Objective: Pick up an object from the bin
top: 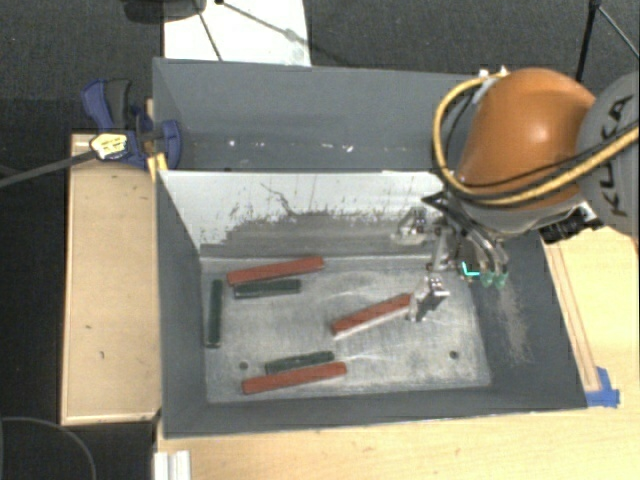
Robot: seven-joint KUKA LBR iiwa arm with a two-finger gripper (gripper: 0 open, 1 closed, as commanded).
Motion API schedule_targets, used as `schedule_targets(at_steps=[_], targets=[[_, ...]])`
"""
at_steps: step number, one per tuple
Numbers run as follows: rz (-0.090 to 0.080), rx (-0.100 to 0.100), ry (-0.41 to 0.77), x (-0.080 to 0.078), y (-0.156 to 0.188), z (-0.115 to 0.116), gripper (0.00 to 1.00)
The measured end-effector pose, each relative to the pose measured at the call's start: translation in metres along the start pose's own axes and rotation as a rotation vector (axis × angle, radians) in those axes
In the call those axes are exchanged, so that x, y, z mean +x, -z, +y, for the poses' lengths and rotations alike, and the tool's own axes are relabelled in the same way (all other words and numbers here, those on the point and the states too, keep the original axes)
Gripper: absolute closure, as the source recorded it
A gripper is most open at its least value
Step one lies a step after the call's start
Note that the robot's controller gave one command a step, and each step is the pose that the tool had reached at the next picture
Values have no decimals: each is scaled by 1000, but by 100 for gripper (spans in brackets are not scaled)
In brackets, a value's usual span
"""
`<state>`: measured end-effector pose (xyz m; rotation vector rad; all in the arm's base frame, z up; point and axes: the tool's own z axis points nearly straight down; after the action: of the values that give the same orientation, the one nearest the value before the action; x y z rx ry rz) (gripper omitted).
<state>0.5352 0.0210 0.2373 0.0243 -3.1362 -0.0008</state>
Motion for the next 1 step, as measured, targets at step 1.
schedule_targets(at_steps=[1], targets=[[-9, 0, -1, -1, 4, 0, 0]])
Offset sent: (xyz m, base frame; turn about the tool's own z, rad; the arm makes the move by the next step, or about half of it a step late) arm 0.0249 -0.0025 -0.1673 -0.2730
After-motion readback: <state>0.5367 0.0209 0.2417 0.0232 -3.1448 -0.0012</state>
